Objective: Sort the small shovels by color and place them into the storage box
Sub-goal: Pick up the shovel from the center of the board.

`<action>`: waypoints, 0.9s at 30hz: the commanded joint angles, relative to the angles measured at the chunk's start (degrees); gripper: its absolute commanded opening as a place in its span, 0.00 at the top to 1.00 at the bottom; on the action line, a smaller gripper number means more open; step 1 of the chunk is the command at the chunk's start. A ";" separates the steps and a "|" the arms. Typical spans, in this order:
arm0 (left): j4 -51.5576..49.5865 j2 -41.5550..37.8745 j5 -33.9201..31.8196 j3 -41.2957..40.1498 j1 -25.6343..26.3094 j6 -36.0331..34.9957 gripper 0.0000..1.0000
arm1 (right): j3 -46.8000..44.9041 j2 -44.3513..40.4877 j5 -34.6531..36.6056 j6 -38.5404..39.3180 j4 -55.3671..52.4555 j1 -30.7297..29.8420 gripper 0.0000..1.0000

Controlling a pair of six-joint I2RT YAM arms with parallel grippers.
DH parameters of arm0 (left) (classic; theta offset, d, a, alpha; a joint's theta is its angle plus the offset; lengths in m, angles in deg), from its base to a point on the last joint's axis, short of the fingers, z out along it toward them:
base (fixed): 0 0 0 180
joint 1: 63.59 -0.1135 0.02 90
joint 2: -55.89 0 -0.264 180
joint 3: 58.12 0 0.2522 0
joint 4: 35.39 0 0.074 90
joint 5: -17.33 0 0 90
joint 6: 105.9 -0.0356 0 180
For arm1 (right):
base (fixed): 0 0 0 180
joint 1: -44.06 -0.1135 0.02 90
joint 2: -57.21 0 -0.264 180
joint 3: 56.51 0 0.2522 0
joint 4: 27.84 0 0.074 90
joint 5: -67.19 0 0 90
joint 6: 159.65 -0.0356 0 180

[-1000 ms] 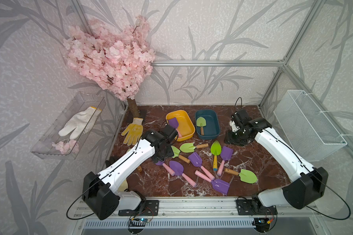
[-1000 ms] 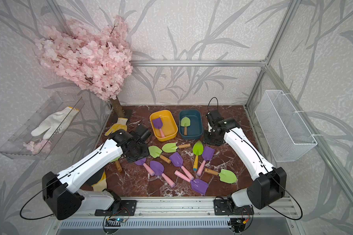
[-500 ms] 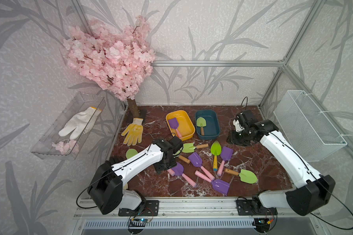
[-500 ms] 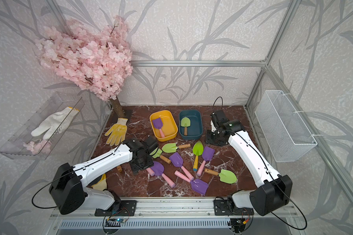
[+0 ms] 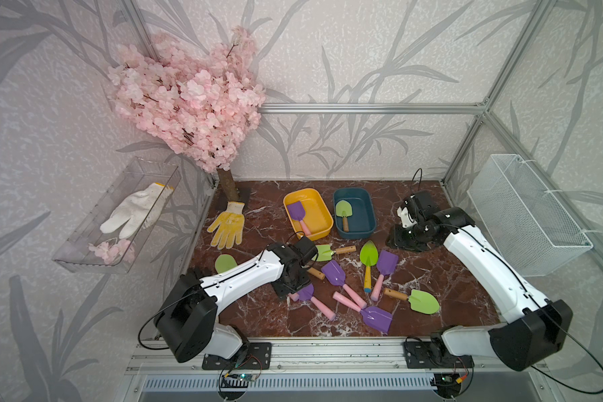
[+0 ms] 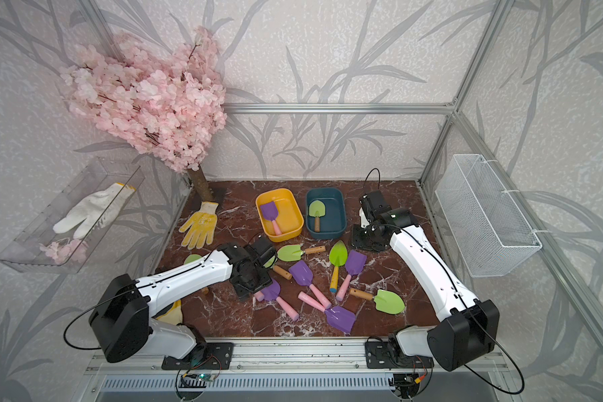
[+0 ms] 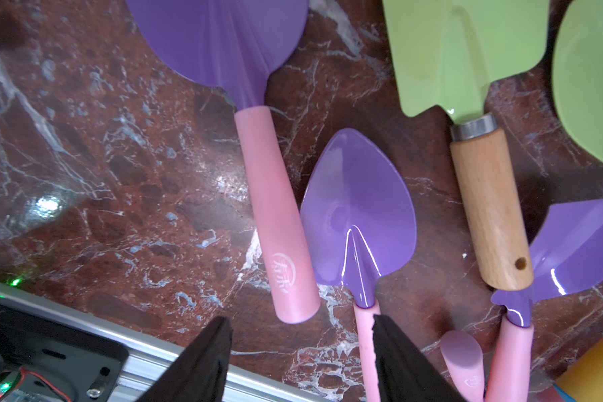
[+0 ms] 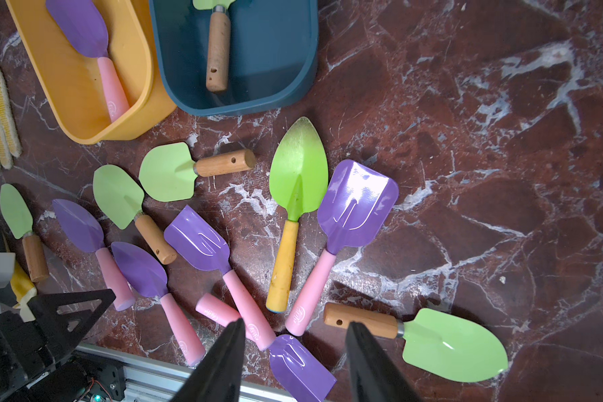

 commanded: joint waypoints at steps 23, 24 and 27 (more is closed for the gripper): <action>3.50 2.30 1.85 -4.29 -0.20 0.83 0.32 | -2.01 -0.90 -0.60 0.35 1.14 0.32 0.49; 3.68 2.19 1.95 -4.61 -0.21 0.82 0.32 | -2.12 -0.97 -0.58 0.35 1.19 0.30 0.49; 4.44 1.82 1.98 -5.70 -0.48 1.08 0.32 | -2.16 -0.90 -0.49 0.31 0.99 0.33 0.49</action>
